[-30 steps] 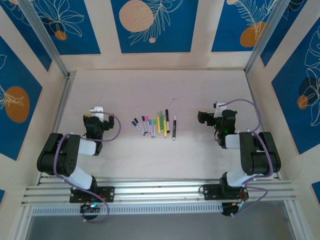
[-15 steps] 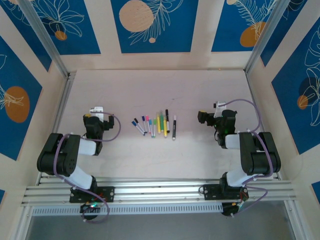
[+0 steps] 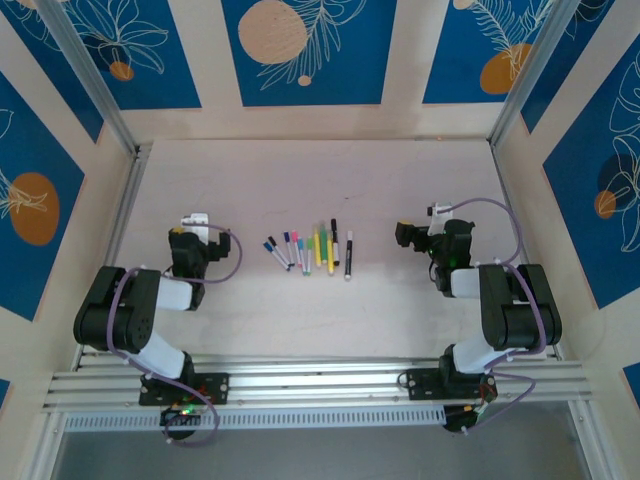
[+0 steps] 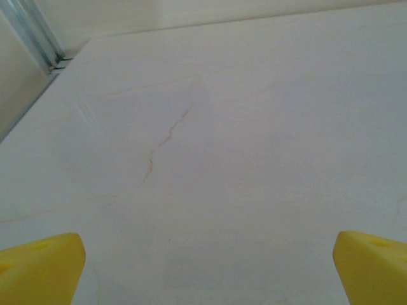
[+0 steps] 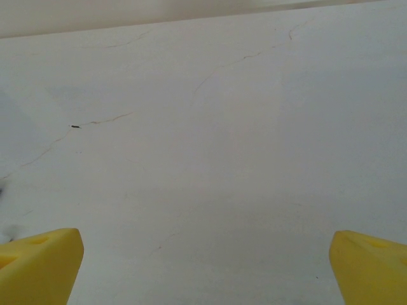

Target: Open the pen caps

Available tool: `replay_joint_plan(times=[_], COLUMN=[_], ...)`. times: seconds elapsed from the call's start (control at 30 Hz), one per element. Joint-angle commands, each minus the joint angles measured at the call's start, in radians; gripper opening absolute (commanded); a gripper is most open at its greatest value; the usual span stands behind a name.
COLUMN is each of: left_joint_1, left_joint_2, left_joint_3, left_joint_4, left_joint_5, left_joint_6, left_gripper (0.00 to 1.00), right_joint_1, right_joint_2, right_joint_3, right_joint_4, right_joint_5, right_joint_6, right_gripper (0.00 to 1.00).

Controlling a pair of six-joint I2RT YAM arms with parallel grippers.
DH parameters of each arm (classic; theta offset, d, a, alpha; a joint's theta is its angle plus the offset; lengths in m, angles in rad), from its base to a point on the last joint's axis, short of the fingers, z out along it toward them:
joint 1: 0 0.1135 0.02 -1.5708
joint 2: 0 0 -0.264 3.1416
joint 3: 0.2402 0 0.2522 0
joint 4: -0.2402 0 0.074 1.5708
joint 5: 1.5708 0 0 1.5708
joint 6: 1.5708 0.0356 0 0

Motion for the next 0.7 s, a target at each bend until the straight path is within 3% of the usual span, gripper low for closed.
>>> replay_joint_plan(times=[0.0,0.13,0.17,0.33,0.43,0.5,0.6,0.67], left_joint_1=[-0.009,-0.028,-0.027,-0.027,-0.033,-0.035,-0.041,-0.071], left_joint_2=[-0.134,-0.238,-0.263,-0.276,-0.228,-0.224,-0.217,-0.199], left_joint_3=[0.130,0.270,0.287,0.471,0.591,0.623,0.632,0.675], left_joint_4=[-0.295,-0.571,-0.608,-0.939,-1.104,-1.149,-1.145,-1.199], left_joint_5=[0.119,-0.196,-0.215,-0.118,0.034,0.128,0.306,0.346], left_joint_6=[0.052,-0.095,-0.142,-0.359,-0.422,-0.467,-0.539,-0.551], left_gripper=[1.00,1.00,1.00,1.00,1.00,1.00,1.00,1.00], right_joint_1=[-0.014,0.008,0.013,0.081,0.229,0.323,0.407,0.431], right_joint_2=[-0.040,-0.128,-0.147,-0.136,-0.132,-0.144,-0.166,-0.164], right_joint_3=[0.045,0.183,0.230,0.410,0.455,0.508,0.593,0.649], right_joint_4=[-0.079,-0.383,-0.477,-0.805,-0.876,-0.966,-1.135,-1.244], right_joint_5=[-0.055,0.093,0.153,0.281,0.445,0.481,0.444,0.378], right_joint_6=[-0.016,0.027,0.082,0.240,0.214,0.225,0.339,0.413], right_gripper=[0.99,0.99,0.99,0.99,0.99,0.99,0.97,0.91])
